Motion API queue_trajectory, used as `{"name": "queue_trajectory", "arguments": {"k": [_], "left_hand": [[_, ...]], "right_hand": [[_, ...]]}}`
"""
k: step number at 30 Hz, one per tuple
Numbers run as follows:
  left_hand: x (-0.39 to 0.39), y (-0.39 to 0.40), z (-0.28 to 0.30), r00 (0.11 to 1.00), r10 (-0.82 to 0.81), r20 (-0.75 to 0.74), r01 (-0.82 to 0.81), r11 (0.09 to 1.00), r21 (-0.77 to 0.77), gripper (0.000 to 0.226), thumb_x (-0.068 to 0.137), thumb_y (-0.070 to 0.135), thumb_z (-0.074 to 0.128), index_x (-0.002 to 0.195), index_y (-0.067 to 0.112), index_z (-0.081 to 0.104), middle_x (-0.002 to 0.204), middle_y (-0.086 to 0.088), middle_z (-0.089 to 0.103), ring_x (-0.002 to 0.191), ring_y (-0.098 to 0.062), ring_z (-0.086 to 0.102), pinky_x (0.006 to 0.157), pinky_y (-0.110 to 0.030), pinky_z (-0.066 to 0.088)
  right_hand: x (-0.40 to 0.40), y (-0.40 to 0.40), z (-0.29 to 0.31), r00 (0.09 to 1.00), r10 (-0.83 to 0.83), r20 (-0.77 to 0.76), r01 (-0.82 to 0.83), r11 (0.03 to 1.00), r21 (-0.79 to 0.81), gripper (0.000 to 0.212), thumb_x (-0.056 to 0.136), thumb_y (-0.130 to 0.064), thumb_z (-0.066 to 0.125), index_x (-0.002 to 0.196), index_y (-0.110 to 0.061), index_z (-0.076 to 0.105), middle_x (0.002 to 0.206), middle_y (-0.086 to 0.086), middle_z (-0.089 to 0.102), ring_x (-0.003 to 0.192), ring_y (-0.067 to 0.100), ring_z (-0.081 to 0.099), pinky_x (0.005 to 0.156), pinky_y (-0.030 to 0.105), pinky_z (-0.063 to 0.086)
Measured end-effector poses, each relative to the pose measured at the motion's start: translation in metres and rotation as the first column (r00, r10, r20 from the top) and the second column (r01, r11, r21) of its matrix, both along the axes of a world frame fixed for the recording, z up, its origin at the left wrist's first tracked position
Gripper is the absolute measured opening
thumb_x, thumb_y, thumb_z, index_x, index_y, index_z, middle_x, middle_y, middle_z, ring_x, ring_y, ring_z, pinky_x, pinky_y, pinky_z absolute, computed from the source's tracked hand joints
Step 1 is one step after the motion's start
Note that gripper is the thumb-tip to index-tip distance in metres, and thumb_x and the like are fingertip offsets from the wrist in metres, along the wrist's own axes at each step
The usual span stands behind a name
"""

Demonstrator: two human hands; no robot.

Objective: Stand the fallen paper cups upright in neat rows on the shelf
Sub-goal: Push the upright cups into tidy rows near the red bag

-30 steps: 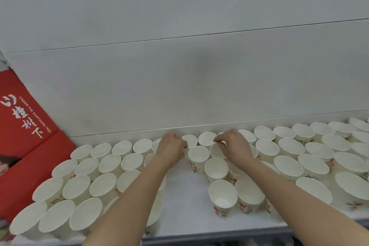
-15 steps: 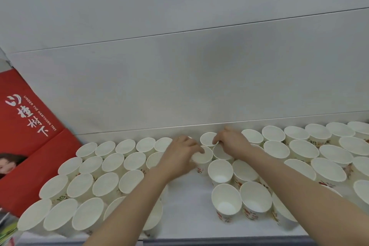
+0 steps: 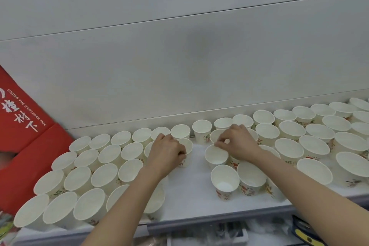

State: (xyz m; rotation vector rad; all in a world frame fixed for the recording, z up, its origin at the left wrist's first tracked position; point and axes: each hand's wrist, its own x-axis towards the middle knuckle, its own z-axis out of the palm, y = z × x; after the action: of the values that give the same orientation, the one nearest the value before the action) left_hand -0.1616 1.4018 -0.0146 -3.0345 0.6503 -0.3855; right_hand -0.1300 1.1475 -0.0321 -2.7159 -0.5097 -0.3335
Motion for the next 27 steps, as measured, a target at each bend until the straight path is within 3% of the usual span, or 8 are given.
{"name": "queue_trajectory", "arguments": {"k": [4,8,13,17,20,22,25,27], "left_hand": [[-0.002,-0.001,0.0,0.999,0.046,0.002,-0.046,0.998,0.031,0.021,0.085,0.03,0.053,0.086,0.026,0.074,0.077,0.004,0.067,0.087,-0.019,0.05,0.073,-0.032,0.026],[-0.002,0.008,0.001,0.995,0.079,-0.054,-0.081,0.996,-0.027,0.016,0.085,0.033,0.056,0.088,0.03,0.071,0.081,0.006,0.067,0.086,-0.017,0.052,0.075,-0.03,0.03],[0.001,0.015,0.007,0.989,0.036,-0.141,-0.052,0.993,-0.109,0.01,0.081,0.035,0.061,0.083,0.031,0.071,0.081,0.009,0.069,0.085,-0.015,0.054,0.08,-0.029,0.035],[0.003,0.014,0.019,0.956,-0.035,-0.292,0.016,0.998,-0.069,0.01,0.078,0.036,0.067,0.084,0.029,0.072,0.085,0.012,0.072,0.084,-0.01,0.061,0.071,-0.027,0.04],[0.006,0.014,0.025,0.936,-0.003,-0.353,-0.042,0.992,-0.12,0.016,0.074,0.048,0.067,0.076,0.033,0.071,0.076,0.014,0.069,0.077,-0.006,0.061,0.066,-0.03,0.048],[0.02,0.018,0.029,0.96,0.065,-0.274,-0.124,0.971,-0.204,0.015,0.076,0.048,0.067,0.074,0.033,0.069,0.075,0.014,0.067,0.078,-0.006,0.061,0.066,-0.03,0.05],[0.046,0.013,0.032,0.979,0.137,-0.149,-0.17,0.956,-0.239,0.007,0.078,0.035,0.069,0.083,0.031,0.07,0.083,0.014,0.069,0.086,-0.009,0.063,0.068,-0.026,0.048],[0.059,0.002,0.028,0.981,0.134,-0.143,-0.159,0.971,-0.181,0.016,0.077,0.04,0.071,0.089,0.03,0.07,0.09,0.012,0.069,0.092,-0.013,0.062,0.071,-0.027,0.047]], "right_hand": [[-0.01,0.008,0.003,0.991,0.039,-0.124,-0.043,0.999,-0.03,0.015,0.083,-0.031,0.058,0.087,-0.029,0.073,0.088,-0.012,0.072,0.091,0.011,0.057,0.092,0.031,0.031],[-0.014,0.009,0.009,0.977,0.045,-0.208,-0.053,0.998,-0.037,0.021,0.079,-0.018,0.056,0.089,-0.024,0.073,0.087,-0.007,0.072,0.084,0.016,0.061,0.078,0.031,0.046],[-0.02,0.01,0.017,0.963,0.048,-0.266,-0.043,0.999,0.028,0.01,0.081,-0.026,0.064,0.082,-0.022,0.073,0.081,-0.01,0.071,0.078,0.01,0.062,0.073,0.035,0.052],[-0.028,0.012,0.018,0.942,0.076,-0.327,-0.08,0.997,0.0,0.015,0.079,-0.037,0.064,0.079,-0.024,0.073,0.076,-0.011,0.07,0.073,0.008,0.062,0.07,0.037,0.053],[-0.031,0.01,0.026,0.962,0.004,-0.274,0.0,1.0,0.014,0.032,0.082,-0.053,0.06,0.071,-0.024,0.069,0.072,-0.009,0.067,0.07,0.009,0.06,0.063,0.032,0.048],[-0.026,0.009,0.035,0.983,-0.083,-0.164,0.09,0.995,0.039,0.035,0.085,-0.055,0.059,0.069,-0.025,0.069,0.068,-0.007,0.065,0.069,0.011,0.057,0.058,0.029,0.041],[-0.008,0.018,0.043,0.99,-0.132,-0.049,0.138,0.98,0.144,0.013,0.085,-0.039,0.064,0.081,-0.029,0.071,0.078,-0.013,0.069,0.083,0.013,0.054,0.06,0.028,0.035],[0.009,0.03,0.041,0.995,-0.096,-0.035,0.098,0.993,0.06,0.018,0.083,-0.027,0.066,0.099,-0.029,0.072,0.094,-0.012,0.07,0.097,0.016,0.051,0.069,0.028,0.039]]}}
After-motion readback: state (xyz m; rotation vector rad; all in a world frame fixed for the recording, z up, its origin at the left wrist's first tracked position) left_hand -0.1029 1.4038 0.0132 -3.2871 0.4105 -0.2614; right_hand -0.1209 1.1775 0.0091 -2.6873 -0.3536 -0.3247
